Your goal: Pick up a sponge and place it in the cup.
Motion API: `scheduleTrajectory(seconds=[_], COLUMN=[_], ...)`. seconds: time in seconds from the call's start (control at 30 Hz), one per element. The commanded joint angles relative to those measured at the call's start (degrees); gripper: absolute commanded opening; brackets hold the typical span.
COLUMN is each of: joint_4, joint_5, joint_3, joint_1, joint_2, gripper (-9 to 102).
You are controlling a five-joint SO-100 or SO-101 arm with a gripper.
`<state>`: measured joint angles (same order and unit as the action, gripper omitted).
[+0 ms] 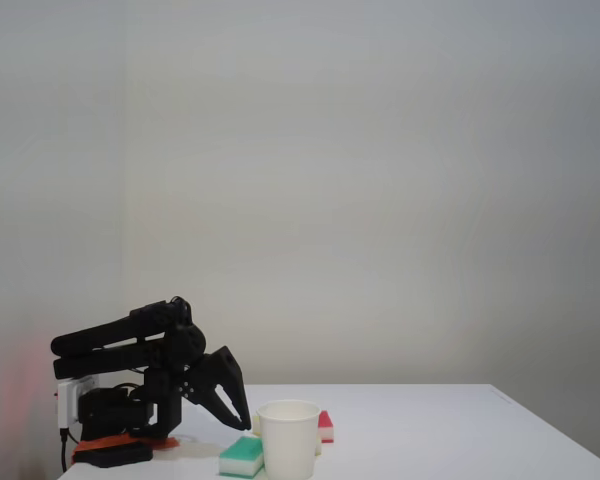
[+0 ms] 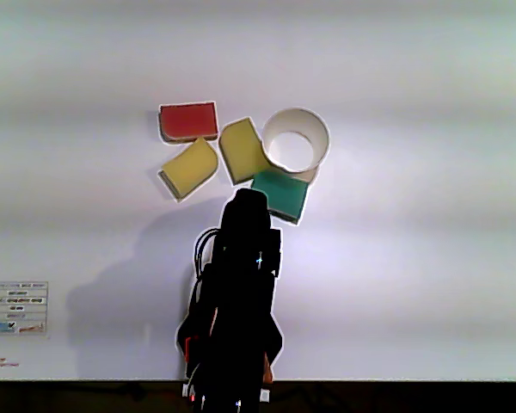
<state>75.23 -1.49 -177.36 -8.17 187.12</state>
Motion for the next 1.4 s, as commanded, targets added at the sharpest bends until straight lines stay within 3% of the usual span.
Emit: scheduleTrajectory(seconds=[0.0, 0.53, 0.7, 0.93, 1.37], joint_4=[4.66, 4.48, -4.04, -15.47, -20.21], joint_5=[-0.97, -0.97, -0.97, -0.97, -1.23], joint_3=[0.26, 0.26, 2.20, 12.39, 39.73], joint_1=[1.05, 1.05, 0.97, 2.02, 7.12], joint_2=[-0.09, -0.09, -7.12, -20.04, -47.29], gripper=[0, 0, 0, 0, 3])
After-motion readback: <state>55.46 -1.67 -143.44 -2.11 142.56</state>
